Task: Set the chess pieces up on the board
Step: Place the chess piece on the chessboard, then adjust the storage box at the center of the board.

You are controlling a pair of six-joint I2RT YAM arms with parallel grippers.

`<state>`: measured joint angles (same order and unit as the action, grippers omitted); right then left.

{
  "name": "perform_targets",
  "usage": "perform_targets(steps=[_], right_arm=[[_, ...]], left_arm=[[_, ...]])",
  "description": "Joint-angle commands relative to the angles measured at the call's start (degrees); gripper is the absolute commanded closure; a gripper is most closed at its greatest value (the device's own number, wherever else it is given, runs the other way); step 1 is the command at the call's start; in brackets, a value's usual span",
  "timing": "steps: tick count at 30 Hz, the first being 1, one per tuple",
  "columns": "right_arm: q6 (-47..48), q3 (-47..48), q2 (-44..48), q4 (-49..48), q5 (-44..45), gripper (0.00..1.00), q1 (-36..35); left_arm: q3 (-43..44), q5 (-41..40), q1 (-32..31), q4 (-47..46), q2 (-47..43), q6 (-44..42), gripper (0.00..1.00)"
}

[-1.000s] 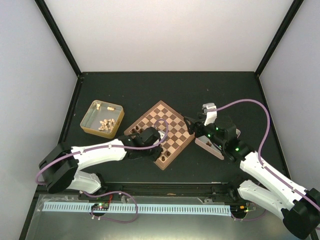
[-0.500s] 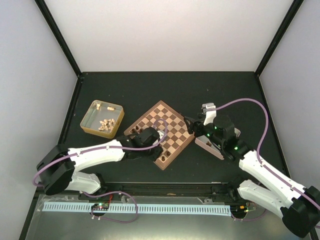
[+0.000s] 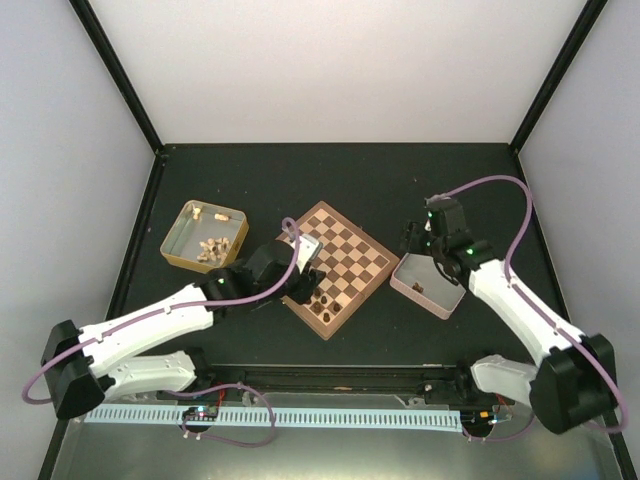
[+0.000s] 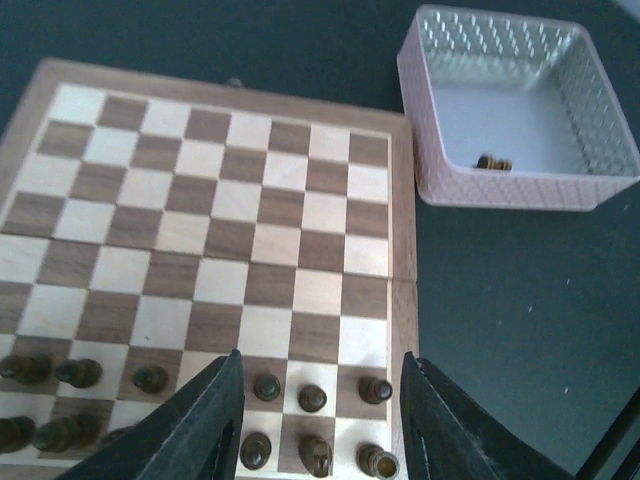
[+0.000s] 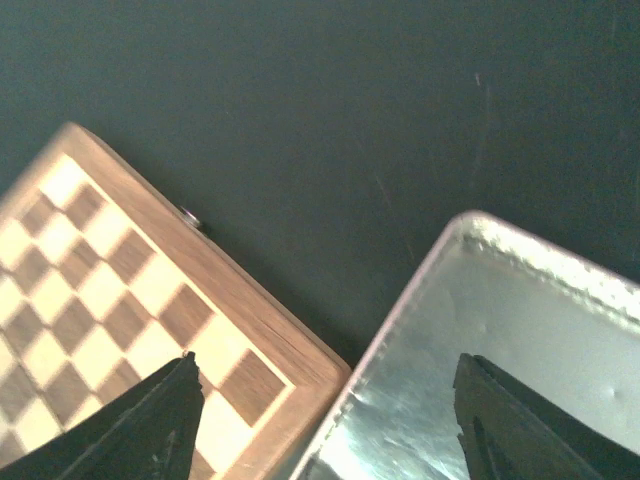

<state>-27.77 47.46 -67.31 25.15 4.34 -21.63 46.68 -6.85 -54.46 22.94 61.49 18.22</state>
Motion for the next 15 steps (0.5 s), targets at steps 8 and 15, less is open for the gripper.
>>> perform_targets(steps=[8,15], right_arm=[[-16.1,5.2,-20.0,0.8,-2.7,0.60,1.4],[-20.9,4.7,-21.6,-1.0,3.6,0.75,1.4]], left_arm=[[-0.1,-5.0,0.2,-1.1,-6.5,0.4,0.52],[-0.9,-6.0,0.3,-1.5,-7.7,-0.2,0.51]])
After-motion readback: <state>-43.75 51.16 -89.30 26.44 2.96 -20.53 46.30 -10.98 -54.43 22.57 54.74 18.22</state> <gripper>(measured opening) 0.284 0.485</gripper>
